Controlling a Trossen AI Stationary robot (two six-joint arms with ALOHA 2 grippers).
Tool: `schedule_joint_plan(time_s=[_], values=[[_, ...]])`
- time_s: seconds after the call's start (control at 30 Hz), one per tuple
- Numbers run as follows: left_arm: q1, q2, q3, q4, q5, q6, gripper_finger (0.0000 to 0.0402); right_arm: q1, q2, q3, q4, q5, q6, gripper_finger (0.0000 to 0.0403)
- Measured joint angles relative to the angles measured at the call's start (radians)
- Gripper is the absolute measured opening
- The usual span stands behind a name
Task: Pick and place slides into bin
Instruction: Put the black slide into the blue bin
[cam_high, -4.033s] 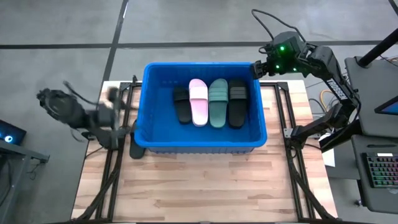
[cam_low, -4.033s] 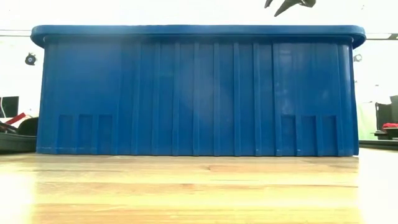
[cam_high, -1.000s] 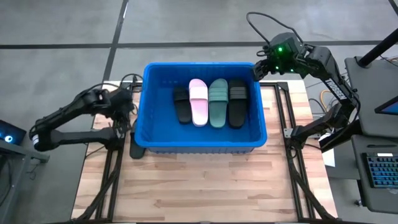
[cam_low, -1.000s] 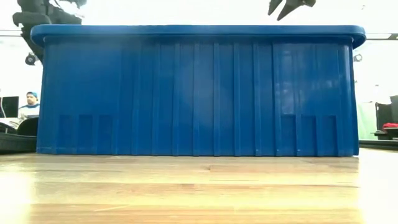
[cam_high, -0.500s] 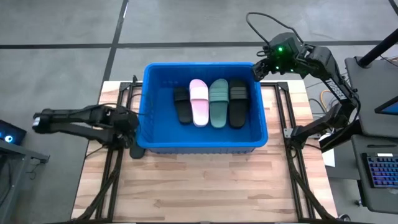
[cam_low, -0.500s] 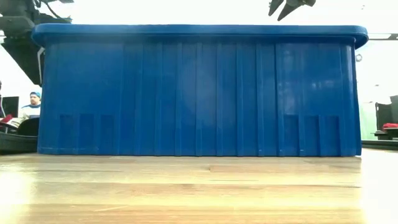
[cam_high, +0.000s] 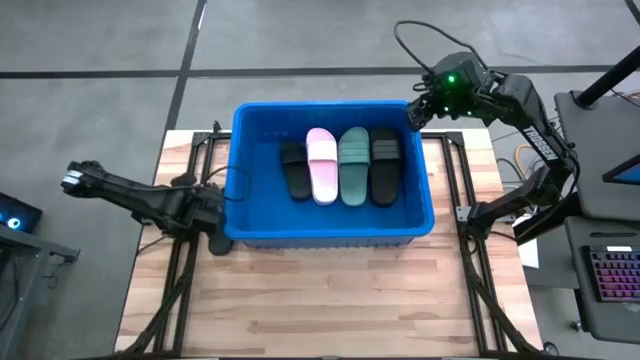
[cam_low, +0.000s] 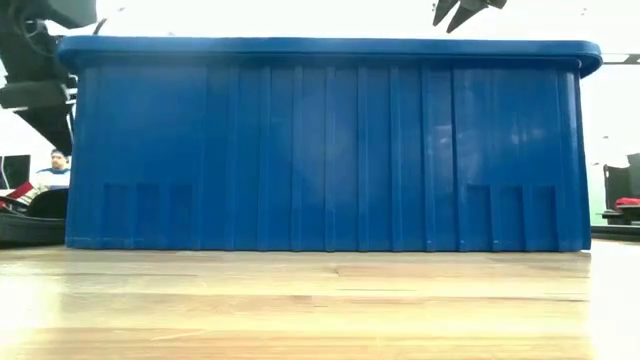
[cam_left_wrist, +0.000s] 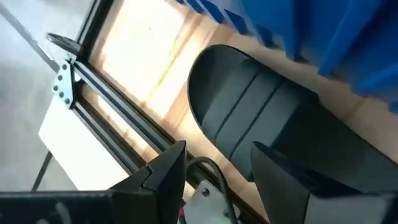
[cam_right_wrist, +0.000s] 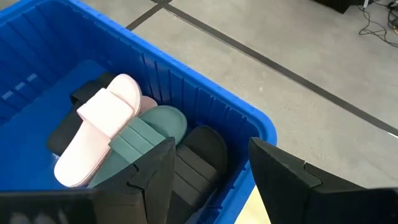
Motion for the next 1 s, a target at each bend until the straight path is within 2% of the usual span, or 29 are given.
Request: schedule_joint_plan(time_s=[0.07, 0.2, 0.3, 0.47, 0.63, 0.9, 1.0], values=[[0.000, -0.021, -0.016, -0.005, 0.009, 0.017, 0.0163, 0.000, 0.000, 0.000, 0.000, 0.000, 0.000, 0.0194], [0.015, -0.041, -0.011, 0.035, 0.143, 0.181, 0.0167, 0.000, 0.000, 0.004, 0.000, 0.000, -0.001, 0.0194], [0.042, -0.023, 0.012, 0.046, 0.182, 0.206, 0.0181, 0.000, -0.001, 0.010, -0.001, -0.001, -0.001, 0.0194], [0.060, -0.015, -0.027, 0.111, 0.200, 0.213, 0.0248, 0.000, -0.001, 0.019, 0.001, -0.002, -0.001, 0.0194], [0.071, 0.050, -0.051, 0.141, 0.194, 0.193, 0.0318, 0.000, -0.001, 0.018, 0.001, -0.002, 0.000, 0.0194], [0.112, 0.243, -0.034, 0.191, 0.197, 0.187, 0.0328, 0.000, -0.001, 0.020, 0.001, -0.002, 0.000, 0.0194], [0.120, 0.257, -0.024, 0.183, 0.188, 0.144, 0.0328, 0.000, -0.001, 0.023, 0.002, -0.002, 0.000, 0.0194]])
